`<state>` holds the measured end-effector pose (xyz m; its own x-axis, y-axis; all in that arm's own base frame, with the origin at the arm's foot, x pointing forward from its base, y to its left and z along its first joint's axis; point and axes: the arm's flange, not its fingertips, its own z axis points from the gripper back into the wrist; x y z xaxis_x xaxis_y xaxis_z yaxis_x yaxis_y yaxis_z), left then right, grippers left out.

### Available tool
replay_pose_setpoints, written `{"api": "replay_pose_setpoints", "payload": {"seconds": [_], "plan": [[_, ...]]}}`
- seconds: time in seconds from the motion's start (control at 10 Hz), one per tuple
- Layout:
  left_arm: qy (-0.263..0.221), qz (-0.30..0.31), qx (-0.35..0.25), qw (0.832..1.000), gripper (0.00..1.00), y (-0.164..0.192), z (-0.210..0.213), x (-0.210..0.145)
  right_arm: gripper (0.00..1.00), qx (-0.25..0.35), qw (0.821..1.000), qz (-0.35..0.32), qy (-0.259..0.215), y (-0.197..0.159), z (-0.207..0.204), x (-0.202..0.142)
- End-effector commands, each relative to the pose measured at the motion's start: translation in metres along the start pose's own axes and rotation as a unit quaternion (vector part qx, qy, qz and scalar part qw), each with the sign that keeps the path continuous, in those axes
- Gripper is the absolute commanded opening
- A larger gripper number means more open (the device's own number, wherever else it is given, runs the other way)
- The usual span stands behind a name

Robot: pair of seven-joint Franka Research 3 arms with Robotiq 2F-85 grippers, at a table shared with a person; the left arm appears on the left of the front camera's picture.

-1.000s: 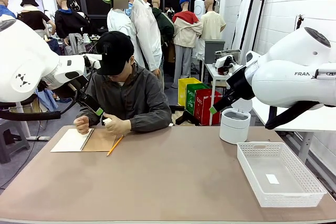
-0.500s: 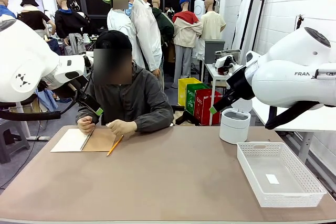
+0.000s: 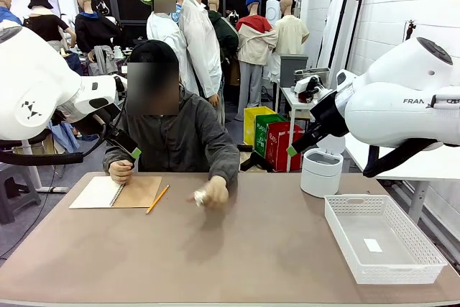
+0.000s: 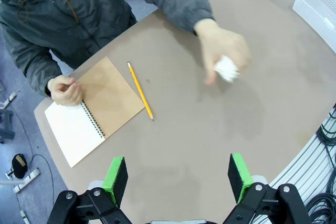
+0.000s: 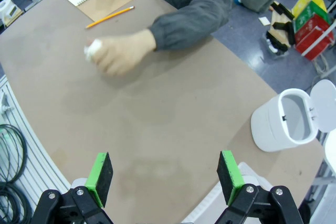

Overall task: Sort the paper based on its condition.
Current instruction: If a person hands you a paper, place it in the Organizing basket , and if it's crumpled, put it in the Trash can.

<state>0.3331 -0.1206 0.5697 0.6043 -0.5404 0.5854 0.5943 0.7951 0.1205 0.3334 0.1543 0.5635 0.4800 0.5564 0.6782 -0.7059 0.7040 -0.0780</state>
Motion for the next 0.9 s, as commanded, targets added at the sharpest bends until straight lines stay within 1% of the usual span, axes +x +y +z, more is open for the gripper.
{"api": "replay_pose_setpoints", "payload": {"seconds": [0.0, 0.8], "plan": [[0.001, -0.001, 0.002, 1.000, 1.00, 0.0006, 0.0006, 0.0001, 1.00, 0.002, 1.000, 0.000, -0.001, -0.0001, 0.0000, 0.0002], [0.001, -0.001, 0.002, 1.000, 1.00, 0.0006, 0.0006, 0.0001, 1.00, 0.002, 1.000, 0.000, -0.001, -0.0001, 0.0000, 0.0002]]}}
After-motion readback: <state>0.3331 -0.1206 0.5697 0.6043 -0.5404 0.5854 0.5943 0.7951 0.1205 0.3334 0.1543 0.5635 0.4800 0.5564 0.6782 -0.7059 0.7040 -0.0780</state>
